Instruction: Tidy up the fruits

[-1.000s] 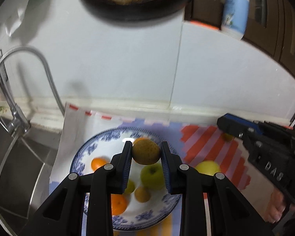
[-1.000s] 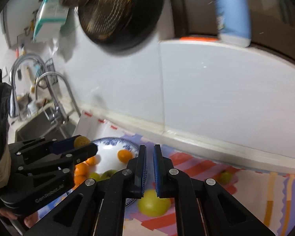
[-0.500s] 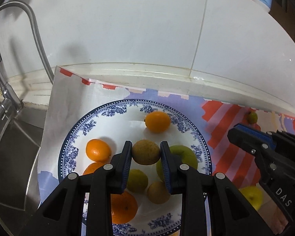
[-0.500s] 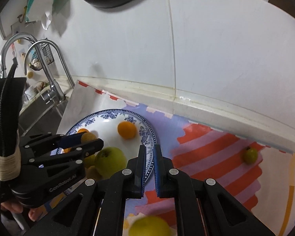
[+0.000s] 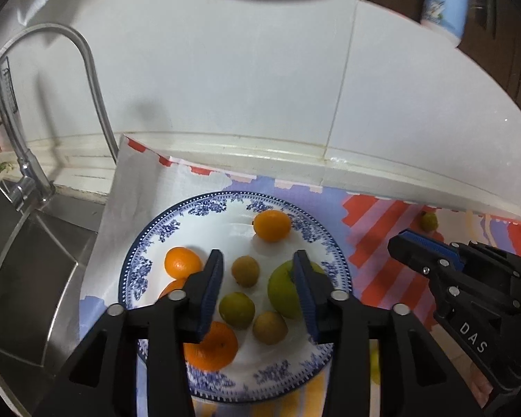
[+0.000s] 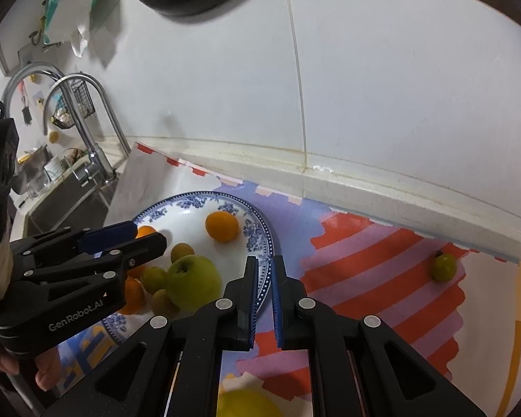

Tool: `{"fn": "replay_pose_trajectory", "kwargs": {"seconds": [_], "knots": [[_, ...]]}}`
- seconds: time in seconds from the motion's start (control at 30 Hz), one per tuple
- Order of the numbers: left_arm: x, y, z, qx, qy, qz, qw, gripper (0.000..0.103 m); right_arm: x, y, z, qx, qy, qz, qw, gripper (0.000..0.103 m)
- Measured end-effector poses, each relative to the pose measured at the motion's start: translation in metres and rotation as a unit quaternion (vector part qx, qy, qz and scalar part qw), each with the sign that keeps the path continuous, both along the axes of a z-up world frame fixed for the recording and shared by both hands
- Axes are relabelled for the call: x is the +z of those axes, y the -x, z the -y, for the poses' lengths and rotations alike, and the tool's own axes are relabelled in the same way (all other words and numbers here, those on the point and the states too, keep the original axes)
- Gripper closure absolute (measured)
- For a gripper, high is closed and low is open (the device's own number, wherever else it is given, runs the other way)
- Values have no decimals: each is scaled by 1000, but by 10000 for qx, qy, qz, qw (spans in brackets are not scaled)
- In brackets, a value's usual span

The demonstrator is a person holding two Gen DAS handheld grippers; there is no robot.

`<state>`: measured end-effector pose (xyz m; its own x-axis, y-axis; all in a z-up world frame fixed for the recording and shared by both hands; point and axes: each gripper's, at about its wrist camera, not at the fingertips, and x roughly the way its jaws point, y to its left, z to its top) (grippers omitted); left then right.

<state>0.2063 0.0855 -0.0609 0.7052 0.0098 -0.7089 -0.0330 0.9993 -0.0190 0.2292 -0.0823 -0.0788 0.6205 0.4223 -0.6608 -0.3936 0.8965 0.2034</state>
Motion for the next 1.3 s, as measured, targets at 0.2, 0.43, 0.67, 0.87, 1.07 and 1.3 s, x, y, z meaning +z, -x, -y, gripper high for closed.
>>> {"fn": "replay_pose_trajectory", "kwargs": {"seconds": [0.2,0.43,0.67,0.87,1.07,1.3], "knots": [[20,37,12,76,-204,367,9991,40,18,24,14,-103,-113,167,9997,64],[23,78,16,301,-410,560,9971,25,26,59,30,-459,-69,596,9971,23],[-5,89,17,400,-423,137,9982,25,4,69,29,-208,102,105,9997,23],[-17,83,15,502,-474,-67,9976,25,-18,59,25,-144,251,-207,9994,23],[-25,76,9,589,-434,-189,9971,25,-40,44,17,-52,279,-657,9974,29],[-28,72,9,559,-438,-241,9972,25,-49,42,14,93,256,-856,9960,49]]}}
